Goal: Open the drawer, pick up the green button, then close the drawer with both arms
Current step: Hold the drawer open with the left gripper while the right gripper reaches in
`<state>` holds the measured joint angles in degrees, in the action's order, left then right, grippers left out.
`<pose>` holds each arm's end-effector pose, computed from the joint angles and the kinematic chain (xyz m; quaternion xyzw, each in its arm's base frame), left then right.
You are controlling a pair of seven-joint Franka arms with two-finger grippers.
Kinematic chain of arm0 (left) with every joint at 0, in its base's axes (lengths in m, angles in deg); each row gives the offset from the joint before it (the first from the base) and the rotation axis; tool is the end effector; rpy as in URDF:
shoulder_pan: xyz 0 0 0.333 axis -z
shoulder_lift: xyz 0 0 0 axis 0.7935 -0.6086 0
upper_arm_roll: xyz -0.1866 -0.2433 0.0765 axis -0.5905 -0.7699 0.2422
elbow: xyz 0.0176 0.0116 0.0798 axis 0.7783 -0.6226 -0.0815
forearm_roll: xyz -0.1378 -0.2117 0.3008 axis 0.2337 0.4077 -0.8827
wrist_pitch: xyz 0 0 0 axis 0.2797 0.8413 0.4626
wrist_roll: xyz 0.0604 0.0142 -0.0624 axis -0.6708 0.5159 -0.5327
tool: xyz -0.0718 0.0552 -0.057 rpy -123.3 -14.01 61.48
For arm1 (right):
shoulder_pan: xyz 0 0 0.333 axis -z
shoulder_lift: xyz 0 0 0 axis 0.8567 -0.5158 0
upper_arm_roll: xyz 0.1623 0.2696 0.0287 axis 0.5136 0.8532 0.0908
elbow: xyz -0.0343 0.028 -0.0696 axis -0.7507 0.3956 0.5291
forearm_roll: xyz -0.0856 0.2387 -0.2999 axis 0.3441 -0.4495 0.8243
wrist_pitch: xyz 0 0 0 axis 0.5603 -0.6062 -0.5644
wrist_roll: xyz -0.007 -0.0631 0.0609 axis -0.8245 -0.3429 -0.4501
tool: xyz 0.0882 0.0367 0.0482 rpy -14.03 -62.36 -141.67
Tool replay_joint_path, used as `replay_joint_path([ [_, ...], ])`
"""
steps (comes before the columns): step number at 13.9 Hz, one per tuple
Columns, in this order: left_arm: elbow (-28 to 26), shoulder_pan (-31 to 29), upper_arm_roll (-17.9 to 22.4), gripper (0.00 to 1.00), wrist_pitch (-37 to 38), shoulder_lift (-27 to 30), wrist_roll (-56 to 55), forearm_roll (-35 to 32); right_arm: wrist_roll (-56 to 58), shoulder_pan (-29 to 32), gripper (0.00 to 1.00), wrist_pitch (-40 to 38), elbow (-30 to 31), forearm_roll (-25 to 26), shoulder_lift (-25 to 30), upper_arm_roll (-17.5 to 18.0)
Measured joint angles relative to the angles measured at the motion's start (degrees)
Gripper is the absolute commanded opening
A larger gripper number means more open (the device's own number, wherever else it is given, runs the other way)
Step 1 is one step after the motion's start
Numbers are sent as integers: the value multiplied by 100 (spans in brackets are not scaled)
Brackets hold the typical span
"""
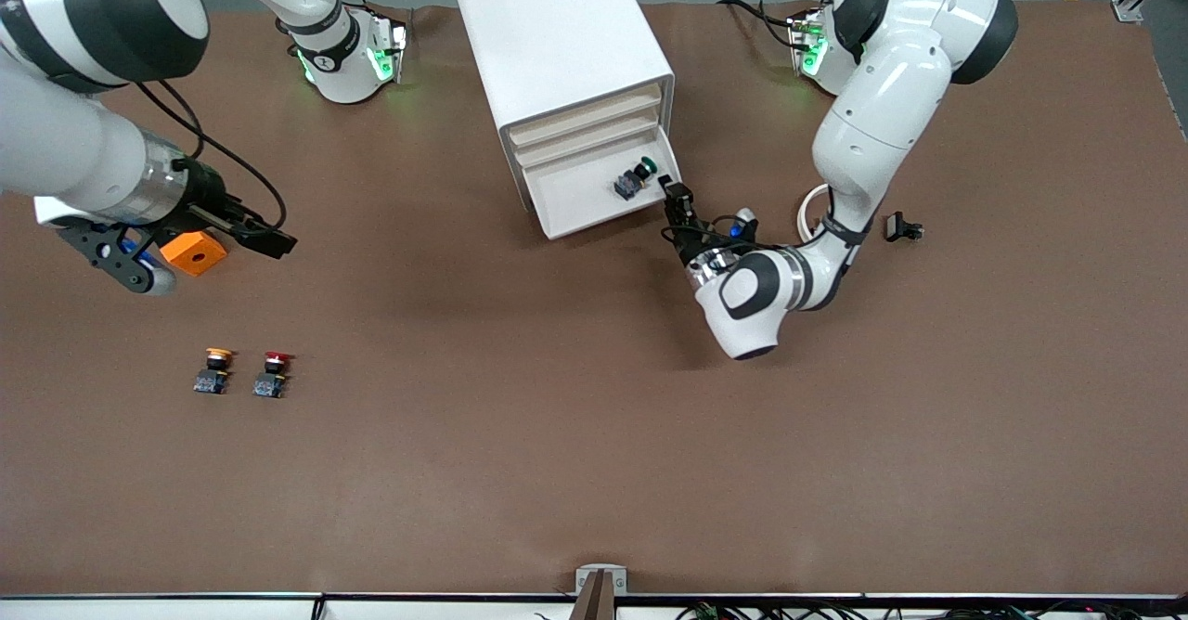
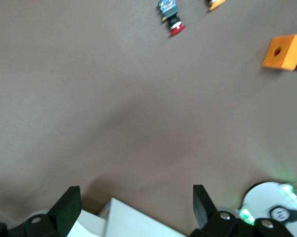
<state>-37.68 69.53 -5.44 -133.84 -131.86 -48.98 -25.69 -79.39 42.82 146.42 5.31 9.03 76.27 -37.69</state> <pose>0.4846 -0.3362 0.1095 -0.4208 -0.6245 0.5474 0.3651 0.5743 0.1254 0.5542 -0.9431 0.3162 0.1020 0.0091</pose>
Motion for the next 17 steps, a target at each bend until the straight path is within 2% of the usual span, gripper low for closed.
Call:
replay_joint_path([
  [5, 321, -212, 9, 12, -175, 0, 2, 2, -912, -437, 100, 487, 55, -150, -41, 7],
  [8, 458, -435, 13, 14, -261, -3, 57, 14, -1767, -1105, 100, 1007, 67, -161, -129, 25],
  [13, 459, -404, 0, 15, -292, -35, 118, 30, -2883, -2118, 100, 1925, 147, -160, -754, 39],
  [17, 457, -103, -15, 15, -294, -58, 118, 30, -3657, -2808, 100, 2212, 141, -156, -1156, 40],
])
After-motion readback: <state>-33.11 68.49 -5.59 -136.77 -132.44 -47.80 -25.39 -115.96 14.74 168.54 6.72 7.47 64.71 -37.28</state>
